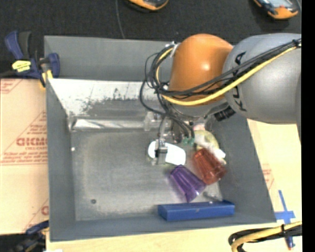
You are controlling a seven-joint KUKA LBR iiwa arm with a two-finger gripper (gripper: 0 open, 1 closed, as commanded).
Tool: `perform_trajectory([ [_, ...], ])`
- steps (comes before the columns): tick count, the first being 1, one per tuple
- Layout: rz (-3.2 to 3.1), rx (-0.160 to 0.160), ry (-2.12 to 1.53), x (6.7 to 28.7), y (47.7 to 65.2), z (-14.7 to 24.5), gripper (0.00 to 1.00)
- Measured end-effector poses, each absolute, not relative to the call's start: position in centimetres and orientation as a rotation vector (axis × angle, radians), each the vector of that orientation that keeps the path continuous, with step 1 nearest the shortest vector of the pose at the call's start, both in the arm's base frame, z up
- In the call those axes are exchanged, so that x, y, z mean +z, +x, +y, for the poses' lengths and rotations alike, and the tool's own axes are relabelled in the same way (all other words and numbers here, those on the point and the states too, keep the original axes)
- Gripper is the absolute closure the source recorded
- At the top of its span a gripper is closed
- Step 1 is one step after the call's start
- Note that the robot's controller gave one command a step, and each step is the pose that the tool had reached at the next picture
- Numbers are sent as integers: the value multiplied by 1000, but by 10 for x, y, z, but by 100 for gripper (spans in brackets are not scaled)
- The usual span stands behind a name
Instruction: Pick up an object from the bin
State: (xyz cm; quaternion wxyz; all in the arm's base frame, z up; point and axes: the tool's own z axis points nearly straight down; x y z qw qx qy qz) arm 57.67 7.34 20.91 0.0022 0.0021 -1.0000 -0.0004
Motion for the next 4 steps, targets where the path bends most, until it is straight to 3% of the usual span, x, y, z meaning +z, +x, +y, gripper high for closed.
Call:
perform_trajectory([
  [1,-3145,-2,4,213,578,73,0],
  [2,-3149,0,103,140,600,35,0],
  [3,-3154,3,243,142,616,-32,0],
  [4,-3150,-5,43,128,603,-25,0],
])
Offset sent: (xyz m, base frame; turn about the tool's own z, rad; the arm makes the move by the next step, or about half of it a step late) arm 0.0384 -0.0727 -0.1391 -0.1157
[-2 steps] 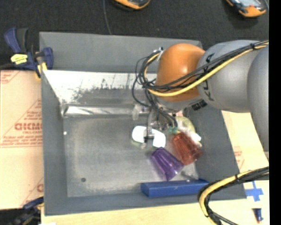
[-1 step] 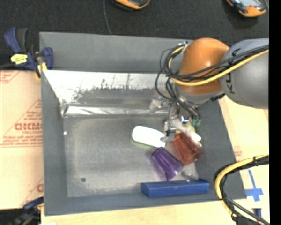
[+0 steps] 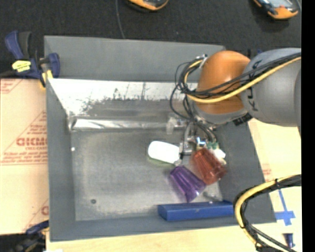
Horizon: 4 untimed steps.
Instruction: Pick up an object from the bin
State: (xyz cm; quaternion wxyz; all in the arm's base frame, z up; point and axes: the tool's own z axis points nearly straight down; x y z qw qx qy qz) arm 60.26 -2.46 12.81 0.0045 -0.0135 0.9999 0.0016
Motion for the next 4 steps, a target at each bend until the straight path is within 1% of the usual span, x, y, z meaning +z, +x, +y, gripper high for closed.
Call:
perform_trajectory([
  [1,3125,6,-72,67,594,-14,0],
  [2,3108,8,208,71,577,-4,100],
  [3,3108,8,209,71,577,-4,100],
  [4,3116,8,210,105,574,-4,100],
])
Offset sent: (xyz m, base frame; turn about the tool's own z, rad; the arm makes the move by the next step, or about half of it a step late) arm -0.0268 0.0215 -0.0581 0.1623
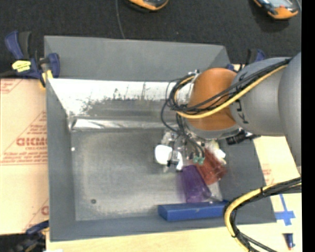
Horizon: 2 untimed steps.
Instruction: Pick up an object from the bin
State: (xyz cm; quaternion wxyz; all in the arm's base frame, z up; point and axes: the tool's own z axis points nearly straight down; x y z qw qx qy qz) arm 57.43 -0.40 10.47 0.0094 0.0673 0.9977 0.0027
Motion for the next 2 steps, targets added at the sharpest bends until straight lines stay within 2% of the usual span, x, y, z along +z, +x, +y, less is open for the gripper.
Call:
perform_trajectory([
  [1,3112,9,209,141,575,-4,100],
  [2,3104,11,209,154,577,-5,100],
])
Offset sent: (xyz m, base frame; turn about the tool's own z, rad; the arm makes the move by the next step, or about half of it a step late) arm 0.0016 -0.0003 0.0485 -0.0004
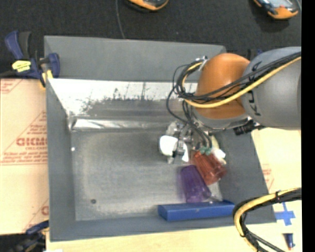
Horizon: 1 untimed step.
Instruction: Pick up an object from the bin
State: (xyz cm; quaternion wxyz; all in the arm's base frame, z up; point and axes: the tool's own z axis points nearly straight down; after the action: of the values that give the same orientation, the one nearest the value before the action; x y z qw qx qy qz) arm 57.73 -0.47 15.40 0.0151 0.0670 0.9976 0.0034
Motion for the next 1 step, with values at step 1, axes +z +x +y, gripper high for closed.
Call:
perform_trajectory([
  [1,3110,11,209,172,576,-5,100],
])
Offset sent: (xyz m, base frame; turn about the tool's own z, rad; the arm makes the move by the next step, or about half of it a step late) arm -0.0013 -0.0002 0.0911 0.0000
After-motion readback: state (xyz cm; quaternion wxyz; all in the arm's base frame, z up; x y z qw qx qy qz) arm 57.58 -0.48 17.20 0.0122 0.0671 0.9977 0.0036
